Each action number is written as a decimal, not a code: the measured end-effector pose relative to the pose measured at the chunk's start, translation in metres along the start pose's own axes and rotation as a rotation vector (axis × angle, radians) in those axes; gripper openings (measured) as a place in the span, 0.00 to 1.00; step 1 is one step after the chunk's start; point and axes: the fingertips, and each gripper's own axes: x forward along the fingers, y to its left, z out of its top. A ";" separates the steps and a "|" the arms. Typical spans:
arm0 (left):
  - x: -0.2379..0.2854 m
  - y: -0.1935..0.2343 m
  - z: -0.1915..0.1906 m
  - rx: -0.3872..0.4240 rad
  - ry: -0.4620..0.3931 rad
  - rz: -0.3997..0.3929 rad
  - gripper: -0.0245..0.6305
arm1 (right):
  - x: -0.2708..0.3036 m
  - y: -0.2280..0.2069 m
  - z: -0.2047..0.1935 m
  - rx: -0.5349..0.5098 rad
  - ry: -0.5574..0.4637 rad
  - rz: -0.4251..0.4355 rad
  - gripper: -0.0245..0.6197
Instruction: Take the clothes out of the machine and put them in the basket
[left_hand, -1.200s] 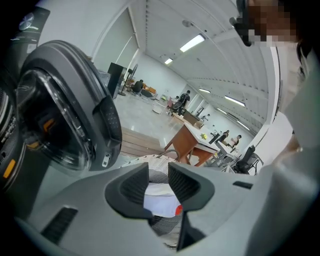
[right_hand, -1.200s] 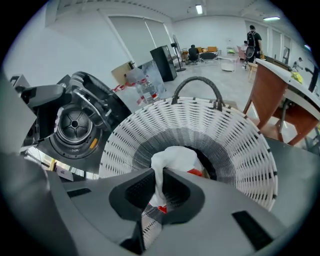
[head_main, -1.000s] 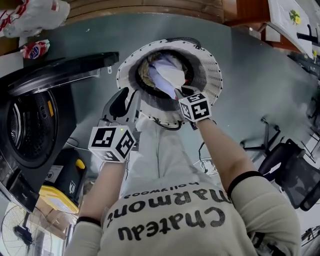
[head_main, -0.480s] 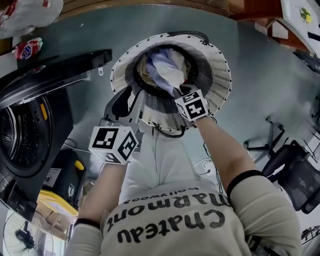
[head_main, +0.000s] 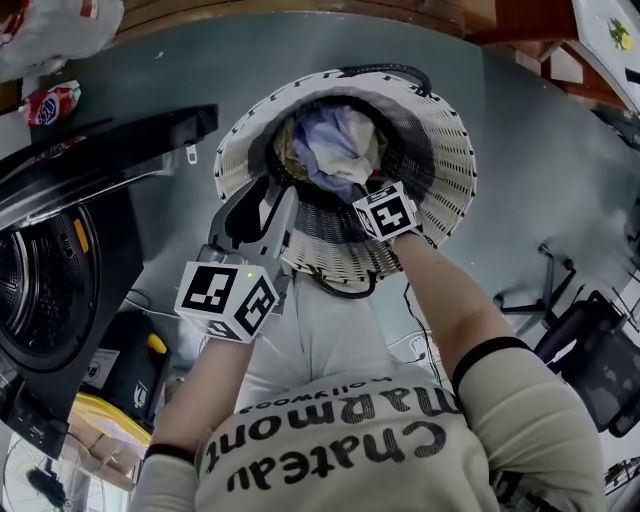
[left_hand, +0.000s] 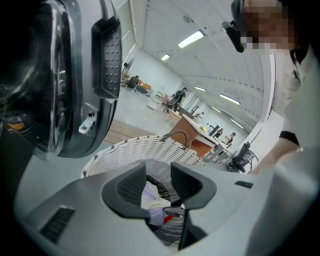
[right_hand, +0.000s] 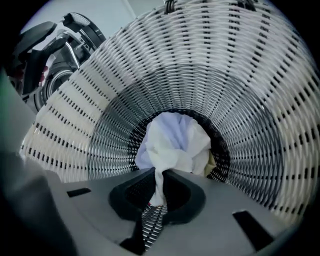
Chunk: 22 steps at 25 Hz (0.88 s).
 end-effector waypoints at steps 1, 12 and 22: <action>0.001 0.001 -0.001 0.004 -0.001 -0.001 0.26 | 0.004 -0.002 -0.002 0.001 0.006 -0.001 0.11; -0.007 0.004 -0.004 0.006 -0.003 -0.003 0.28 | 0.015 -0.022 -0.012 0.072 0.095 -0.116 0.32; -0.056 -0.031 0.002 -0.063 -0.033 0.039 0.28 | -0.055 0.001 -0.019 0.045 0.101 -0.183 0.35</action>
